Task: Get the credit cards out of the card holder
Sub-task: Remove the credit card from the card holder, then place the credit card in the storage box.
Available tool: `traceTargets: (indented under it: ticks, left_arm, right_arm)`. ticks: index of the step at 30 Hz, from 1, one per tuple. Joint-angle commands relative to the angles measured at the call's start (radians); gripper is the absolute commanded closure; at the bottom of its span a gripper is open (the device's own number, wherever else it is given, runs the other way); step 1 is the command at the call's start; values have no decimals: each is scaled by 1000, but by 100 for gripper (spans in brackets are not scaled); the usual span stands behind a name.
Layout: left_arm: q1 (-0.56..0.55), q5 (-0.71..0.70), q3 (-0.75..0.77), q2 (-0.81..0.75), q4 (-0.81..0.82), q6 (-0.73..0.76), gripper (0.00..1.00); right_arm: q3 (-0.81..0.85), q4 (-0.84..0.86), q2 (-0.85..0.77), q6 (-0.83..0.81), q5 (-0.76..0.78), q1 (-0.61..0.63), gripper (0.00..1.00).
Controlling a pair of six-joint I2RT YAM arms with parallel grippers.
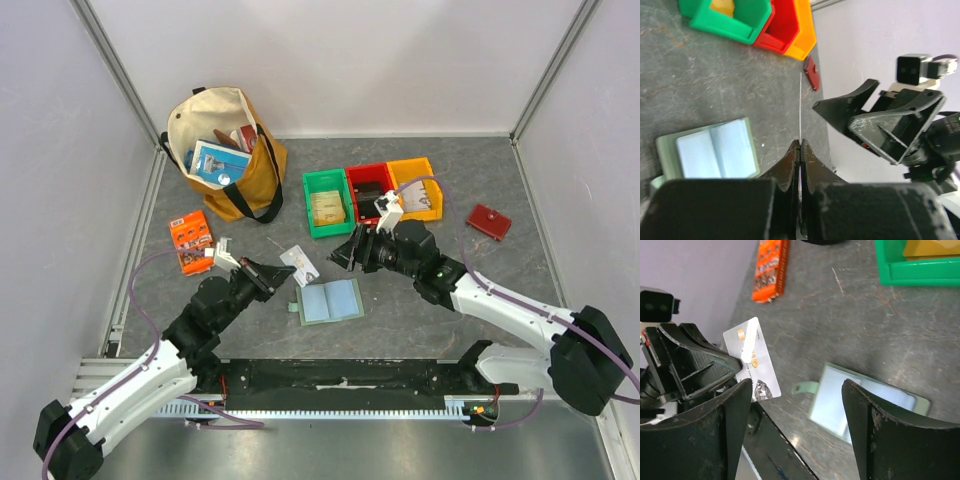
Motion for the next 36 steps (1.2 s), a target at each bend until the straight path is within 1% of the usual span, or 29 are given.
traceTargets:
  ticks: [1,5,9,10,13,15,16,17,18,19,22,23,25,27,29,30,31,36]
  left_arm:
    - [1,-48,53,4,152,28,98]
    - [2,-42,64,26,258,29,98]
    - [2,-26,73,47,315,37,98]
    - [2,-23,73,50,322,37,98]
    - [2,-14,73,58,332,37,98]
    - [2,-8,72,55,330,43,98]
    - [1,-5,72,55,325,48,96]
    - [2,-5,72,51,315,51,93]
    - [4,-2,76,47,295,63,88]
    - [4,1,81,41,272,83,83]
    - [4,7,107,9,174,164,68]
    - [2,9,125,0,117,214,61]
    - [4,17,179,-12,5,309,52]
    - [11,35,248,-5,-111,421,48]
    - [16,58,328,23,-237,529,45]
    - [16,69,368,37,-288,585,42]
    - [18,107,406,55,-328,633,40]
    - [19,185,569,138,-470,857,32]
  right_arm:
    - [-63,272,-4,173,-13,15,20]
    - [-82,441,44,256,-59,24,21]
    - [-72,609,131,345,-150,27,26]
    - [-68,642,145,363,-165,31,28]
    - [-62,683,168,377,-185,35,47]
    - [-60,679,169,365,-191,34,64]
    - [-62,673,163,355,-196,35,75]
    - [-60,661,157,339,-199,35,83]
    - [-56,630,148,313,-201,34,94]
    - [-48,602,140,290,-207,34,100]
    - [-27,512,108,217,-228,31,100]
    - [-16,471,94,188,-236,28,100]
    - [9,394,73,122,-251,21,100]
    - [42,299,54,30,-280,14,100]
    - [88,164,36,-85,-294,8,100]
    - [116,95,28,-145,-293,5,100]
    - [127,49,21,-209,-309,1,100]
    - [202,-164,-12,-394,-345,-8,100]
